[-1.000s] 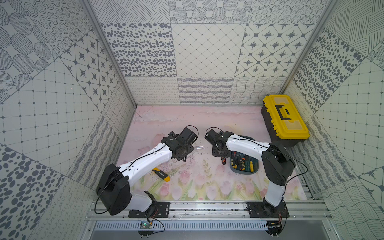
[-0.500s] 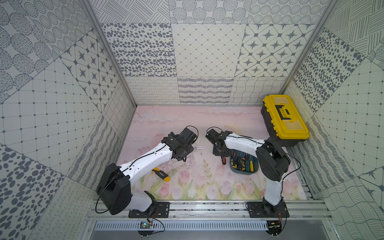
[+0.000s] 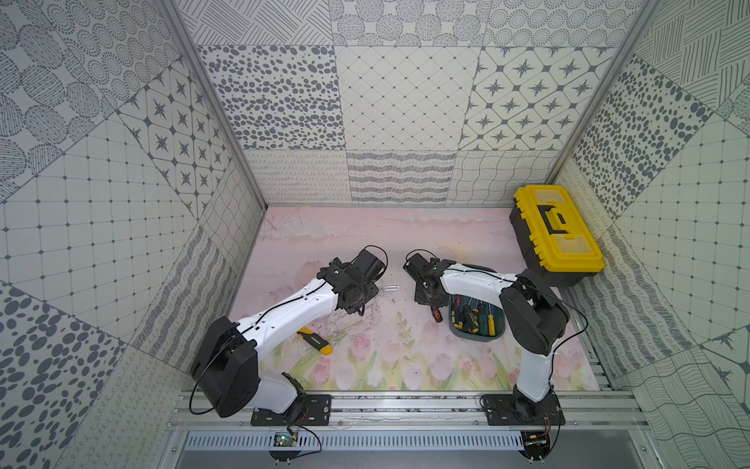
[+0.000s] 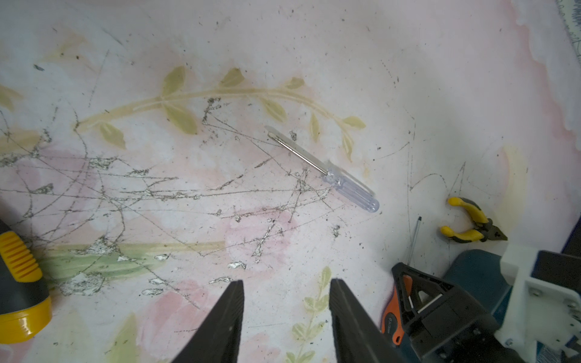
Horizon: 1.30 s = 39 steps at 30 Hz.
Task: Put the screwdriver on the desktop into the storage box
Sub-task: Pick up the screwdriver from the center of the board, then place the screwdriver at the center of the board.
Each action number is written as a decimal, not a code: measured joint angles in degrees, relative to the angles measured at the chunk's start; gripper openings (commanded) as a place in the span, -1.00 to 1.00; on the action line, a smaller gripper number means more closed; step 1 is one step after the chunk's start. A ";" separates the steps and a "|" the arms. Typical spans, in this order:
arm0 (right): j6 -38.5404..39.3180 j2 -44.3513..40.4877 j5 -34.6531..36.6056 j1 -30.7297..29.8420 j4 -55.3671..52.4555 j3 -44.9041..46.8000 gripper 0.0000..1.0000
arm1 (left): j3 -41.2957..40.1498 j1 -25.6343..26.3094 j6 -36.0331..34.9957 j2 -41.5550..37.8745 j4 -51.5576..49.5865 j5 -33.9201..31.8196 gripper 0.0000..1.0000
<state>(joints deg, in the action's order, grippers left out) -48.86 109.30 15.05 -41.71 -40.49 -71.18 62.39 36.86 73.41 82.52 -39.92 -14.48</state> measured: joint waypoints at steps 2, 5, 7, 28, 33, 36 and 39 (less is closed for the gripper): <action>0.44 -0.17 -0.55 0.00 0.61 0.33 -0.44 | 0.00 -0.04 0.00 0.00 0.02 0.02 -0.03; 1.40 -0.57 -1.25 0.00 1.79 0.96 -0.56 | 0.00 -0.15 0.00 0.00 0.04 0.02 -0.03; 1.97 -0.90 -1.55 0.00 2.43 1.46 -0.63 | 0.00 -0.22 0.00 0.00 0.04 0.04 -0.03; 4.74 -4.90 -5.40 -0.07 3.06 1.73 -1.00 | -1.20 -0.52 0.02 -0.76 0.35 0.00 -0.04; 4.76 -6.56 -5.46 -0.07 3.10 1.60 -1.00 | -1.31 -0.52 0.02 -0.76 0.42 0.02 -0.04; 4.76 -6.58 -5.55 -0.07 3.02 1.57 -1.00 | -1.33 -0.52 0.04 -0.76 0.44 0.02 -0.04; 4.76 -6.58 -5.57 -0.07 3.04 1.57 -1.00 | -1.33 -0.52 0.04 -0.76 0.46 0.02 -0.04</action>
<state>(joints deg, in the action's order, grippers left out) -44.10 102.72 9.47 -41.78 -37.45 -69.60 61.06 36.34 73.45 81.76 -39.46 -14.46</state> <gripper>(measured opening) 0.173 0.482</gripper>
